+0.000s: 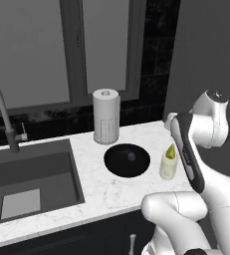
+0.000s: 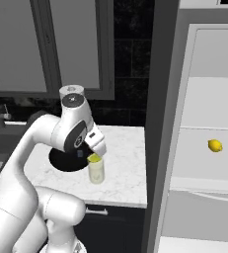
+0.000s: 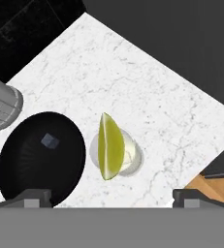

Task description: Grab a lemon wedge from the fridge and one ice cube from the ice bowl, and put them in the glass of lemonade.

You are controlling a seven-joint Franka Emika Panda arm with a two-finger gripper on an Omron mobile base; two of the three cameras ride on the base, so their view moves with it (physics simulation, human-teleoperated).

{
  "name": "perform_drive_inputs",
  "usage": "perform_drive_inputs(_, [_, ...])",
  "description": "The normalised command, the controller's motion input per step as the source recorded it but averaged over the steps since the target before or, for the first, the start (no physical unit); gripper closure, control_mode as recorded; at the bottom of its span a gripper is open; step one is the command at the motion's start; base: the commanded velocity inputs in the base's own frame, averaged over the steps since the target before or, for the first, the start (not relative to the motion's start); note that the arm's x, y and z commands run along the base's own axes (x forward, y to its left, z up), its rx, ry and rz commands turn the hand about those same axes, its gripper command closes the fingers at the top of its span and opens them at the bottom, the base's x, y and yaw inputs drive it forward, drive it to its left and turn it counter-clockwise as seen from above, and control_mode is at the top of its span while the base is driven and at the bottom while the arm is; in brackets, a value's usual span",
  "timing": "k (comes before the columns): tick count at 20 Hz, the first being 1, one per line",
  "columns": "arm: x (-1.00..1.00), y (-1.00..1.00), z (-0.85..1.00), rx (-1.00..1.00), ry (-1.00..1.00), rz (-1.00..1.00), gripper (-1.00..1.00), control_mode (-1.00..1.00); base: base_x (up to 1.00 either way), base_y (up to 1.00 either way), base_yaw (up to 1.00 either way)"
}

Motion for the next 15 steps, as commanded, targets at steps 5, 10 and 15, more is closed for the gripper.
perform_drive_inputs(5, [-0.47,0.14,0.16,0.00,-0.11,0.00,-1.00,-1.00,0.00,0.00,0.00])
perform_drive_inputs(10, [-0.65,0.32,0.04,0.00,-0.04,0.02,-1.00,-1.00,0.00,0.00,0.00])
perform_drive_inputs(15, [-0.47,0.20,0.04,0.00,-0.01,0.08,-1.00,-1.00,0.00,0.00,0.00])
